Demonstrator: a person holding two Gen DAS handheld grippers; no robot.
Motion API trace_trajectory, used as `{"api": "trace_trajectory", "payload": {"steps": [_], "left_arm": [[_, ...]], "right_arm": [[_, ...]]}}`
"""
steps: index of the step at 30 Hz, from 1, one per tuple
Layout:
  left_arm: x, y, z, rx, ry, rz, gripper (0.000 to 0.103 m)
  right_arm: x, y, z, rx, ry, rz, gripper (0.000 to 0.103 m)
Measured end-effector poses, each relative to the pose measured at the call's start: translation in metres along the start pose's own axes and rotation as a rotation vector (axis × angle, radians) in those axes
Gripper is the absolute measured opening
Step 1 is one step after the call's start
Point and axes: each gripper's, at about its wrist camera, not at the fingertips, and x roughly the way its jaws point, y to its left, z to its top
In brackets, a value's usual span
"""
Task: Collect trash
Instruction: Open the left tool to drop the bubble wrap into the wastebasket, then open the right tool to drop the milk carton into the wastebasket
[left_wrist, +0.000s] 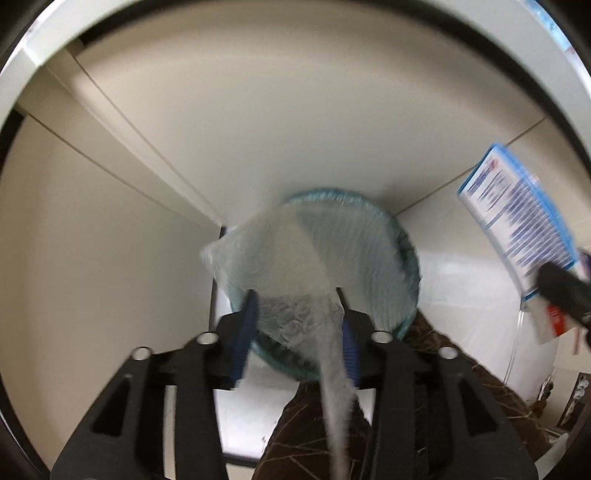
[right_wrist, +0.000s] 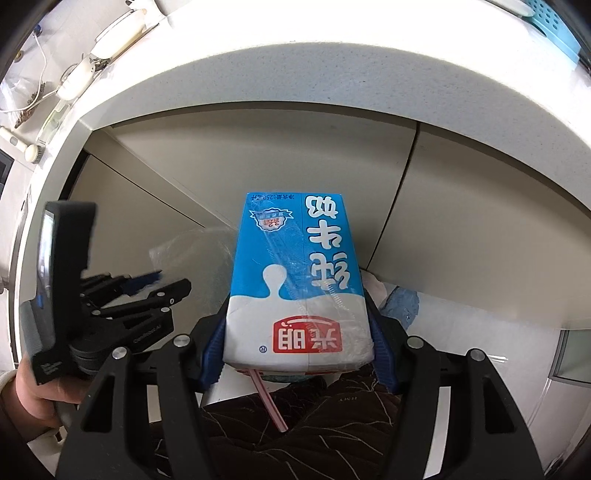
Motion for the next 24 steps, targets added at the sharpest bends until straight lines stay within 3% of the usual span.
{"api": "trace_trajectory", "payload": {"steps": [12,24], "left_arm": [[-0.041,0.038,-0.01,-0.112,-0.134,-0.045,0.097],[-0.063,0.079,-0.006,-0.195,-0.107,0.005,0.097]], "right_arm": [[0.023,0.017,0.005,-0.054,0.043,0.006,0.061],[0.069,0.049,0.015,-0.148,0.132,-0.001,0.061]]}}
